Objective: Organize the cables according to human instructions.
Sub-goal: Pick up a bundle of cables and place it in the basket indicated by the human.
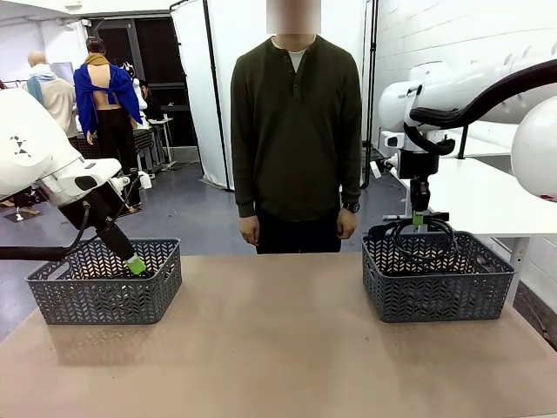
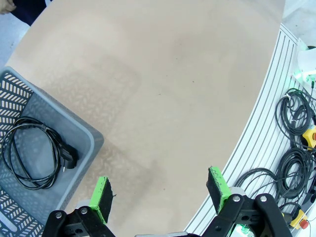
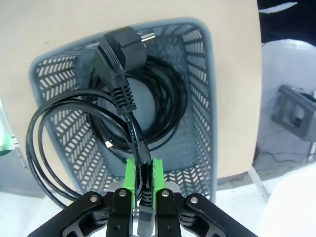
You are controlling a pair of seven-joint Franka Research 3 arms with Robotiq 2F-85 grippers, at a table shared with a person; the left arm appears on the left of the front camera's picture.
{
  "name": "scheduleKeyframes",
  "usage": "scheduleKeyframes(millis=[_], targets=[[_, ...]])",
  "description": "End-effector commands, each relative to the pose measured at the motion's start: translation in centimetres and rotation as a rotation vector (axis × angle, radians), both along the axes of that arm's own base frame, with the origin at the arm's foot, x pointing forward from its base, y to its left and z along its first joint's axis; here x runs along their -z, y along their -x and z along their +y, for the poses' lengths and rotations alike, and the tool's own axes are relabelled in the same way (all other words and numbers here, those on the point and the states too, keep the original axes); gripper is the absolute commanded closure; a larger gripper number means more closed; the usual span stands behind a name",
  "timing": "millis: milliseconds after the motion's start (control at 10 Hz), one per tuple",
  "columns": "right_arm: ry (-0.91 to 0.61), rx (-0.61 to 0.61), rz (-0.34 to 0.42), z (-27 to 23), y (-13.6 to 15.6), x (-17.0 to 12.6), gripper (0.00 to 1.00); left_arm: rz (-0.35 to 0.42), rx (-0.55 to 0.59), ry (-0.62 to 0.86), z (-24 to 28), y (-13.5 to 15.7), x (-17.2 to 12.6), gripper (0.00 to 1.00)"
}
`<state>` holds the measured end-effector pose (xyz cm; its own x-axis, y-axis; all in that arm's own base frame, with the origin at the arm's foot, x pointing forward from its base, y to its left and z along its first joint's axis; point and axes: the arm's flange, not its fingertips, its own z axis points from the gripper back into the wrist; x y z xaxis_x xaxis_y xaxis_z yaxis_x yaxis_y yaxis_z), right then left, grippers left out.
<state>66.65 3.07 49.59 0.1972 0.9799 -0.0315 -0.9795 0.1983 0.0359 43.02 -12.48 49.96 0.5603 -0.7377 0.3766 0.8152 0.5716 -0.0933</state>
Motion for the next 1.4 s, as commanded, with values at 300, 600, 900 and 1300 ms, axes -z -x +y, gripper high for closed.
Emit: scheduleKeyframes(millis=[300,600,900,1300], targets=[[-0.003,-0.057,-0.049,-0.8,-2.5,2.2,1.00,-0.003,-0.001,-0.001,0.0,-0.1,-0.1,0.00],[0.024,-0.042,-0.030,-1.0,-3.2,3.2,1.00,-0.003,-0.001,-0.001,0.0,-0.1,-0.1,0.00],[0.025,-0.055,-0.020,-1.4,-3.0,3.6,1.00,-0.003,-0.001,-0.001,0.0,-0.1,-0.1,0.00],[0.015,-0.021,0.020,-1.7,-2.9,3.3,0.20,-0.003,-0.001,-0.001,0.0,-0.1,-0.1,0.00]])
